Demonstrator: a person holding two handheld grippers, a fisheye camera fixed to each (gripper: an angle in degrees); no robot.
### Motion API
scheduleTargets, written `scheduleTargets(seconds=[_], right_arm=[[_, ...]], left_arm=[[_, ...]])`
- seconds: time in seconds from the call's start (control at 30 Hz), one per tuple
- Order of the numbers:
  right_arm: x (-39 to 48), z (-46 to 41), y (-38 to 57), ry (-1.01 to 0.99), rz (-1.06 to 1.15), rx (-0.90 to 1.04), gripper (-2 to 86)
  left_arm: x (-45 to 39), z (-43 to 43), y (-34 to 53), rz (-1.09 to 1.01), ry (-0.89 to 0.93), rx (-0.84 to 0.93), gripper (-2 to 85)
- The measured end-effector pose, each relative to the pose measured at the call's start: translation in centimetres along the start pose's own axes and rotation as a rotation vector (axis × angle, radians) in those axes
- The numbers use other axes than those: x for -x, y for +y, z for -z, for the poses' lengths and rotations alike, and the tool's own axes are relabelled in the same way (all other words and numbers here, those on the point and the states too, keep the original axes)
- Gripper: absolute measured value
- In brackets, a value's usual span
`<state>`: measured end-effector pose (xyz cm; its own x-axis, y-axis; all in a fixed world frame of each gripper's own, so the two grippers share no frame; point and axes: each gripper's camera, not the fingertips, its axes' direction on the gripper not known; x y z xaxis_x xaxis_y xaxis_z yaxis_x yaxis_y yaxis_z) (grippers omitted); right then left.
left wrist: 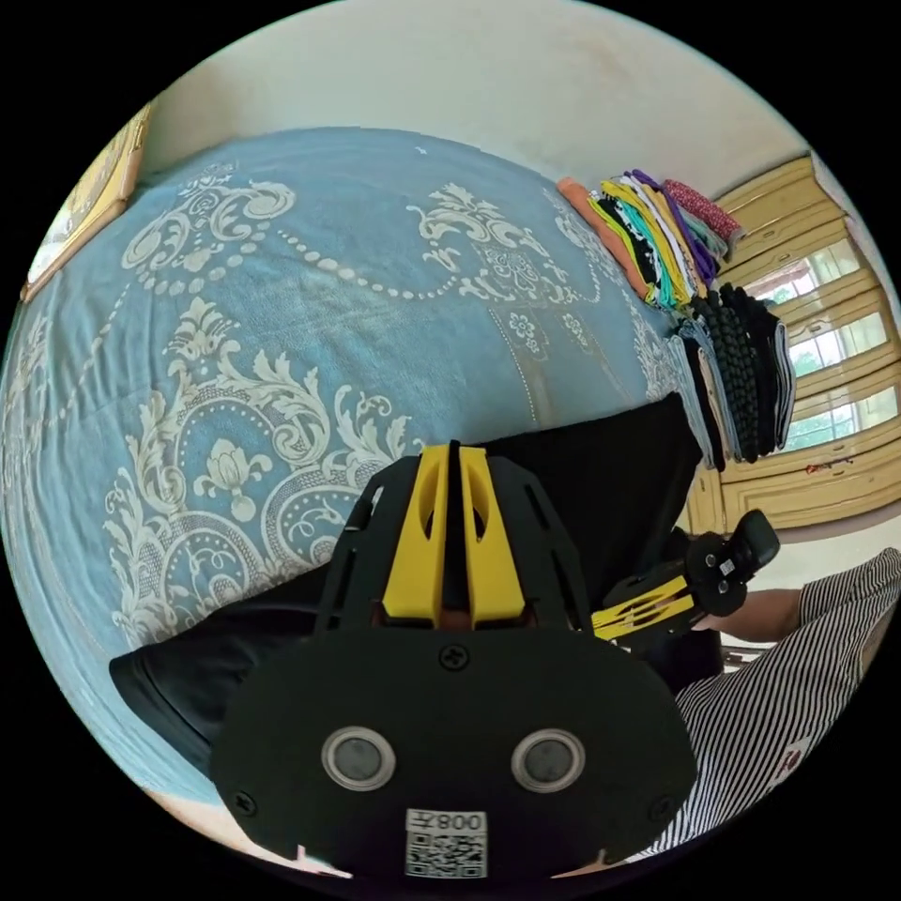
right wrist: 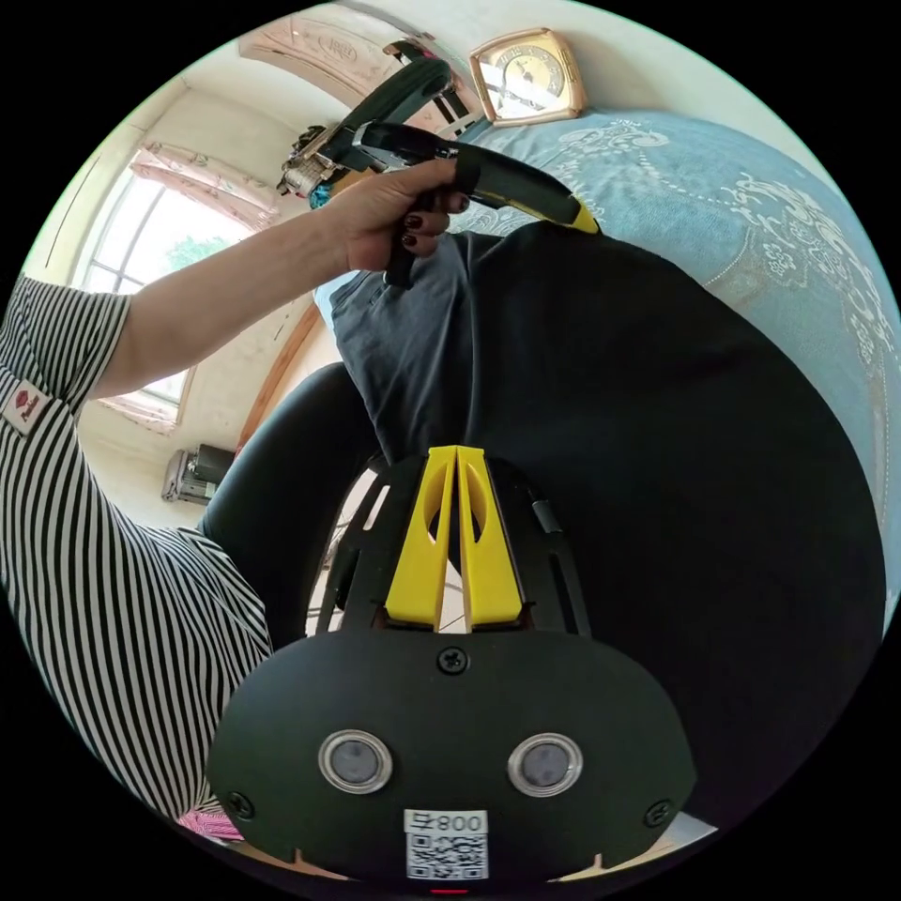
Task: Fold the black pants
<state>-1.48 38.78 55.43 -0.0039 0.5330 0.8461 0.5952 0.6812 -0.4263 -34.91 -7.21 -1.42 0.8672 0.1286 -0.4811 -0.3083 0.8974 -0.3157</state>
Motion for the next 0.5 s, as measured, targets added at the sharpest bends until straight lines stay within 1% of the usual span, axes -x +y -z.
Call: scheduleTargets(seconds=[0.13,0.2,0.27,0.33,0.4,0.5], right_arm=[[1.6,-0.6,-3.2,0.034,0.046,0.034,0.2],[2.2,-0.8,-4.5,0.044,0.053,0.046,0.2],[2.9,-0.9,-6.2,0.048,0.060,0.072,0.2],[3.3,-0.7,-7.5,0.028,0.064,0.097,0.2],[3.2,0.3,-8.8,0.009,0.033,0.061,0.3],[2.2,3.4,-11.5,0.009,-0.016,-0.081,0.6]], left_arm=[[4.5,2.1,2.0,0.106,0.151,-0.061,1.6],[6.8,3.5,3.3,0.144,0.225,-0.127,0.9],[7.6,4.6,4.1,0.101,0.248,-0.151,0.6],[8.0,5.7,5.1,0.053,0.210,-0.141,0.4],[9.0,7.2,6.9,0.021,0.238,-0.165,0.3],[10.0,9.2,9.7,-0.033,0.299,-0.210,0.2]])
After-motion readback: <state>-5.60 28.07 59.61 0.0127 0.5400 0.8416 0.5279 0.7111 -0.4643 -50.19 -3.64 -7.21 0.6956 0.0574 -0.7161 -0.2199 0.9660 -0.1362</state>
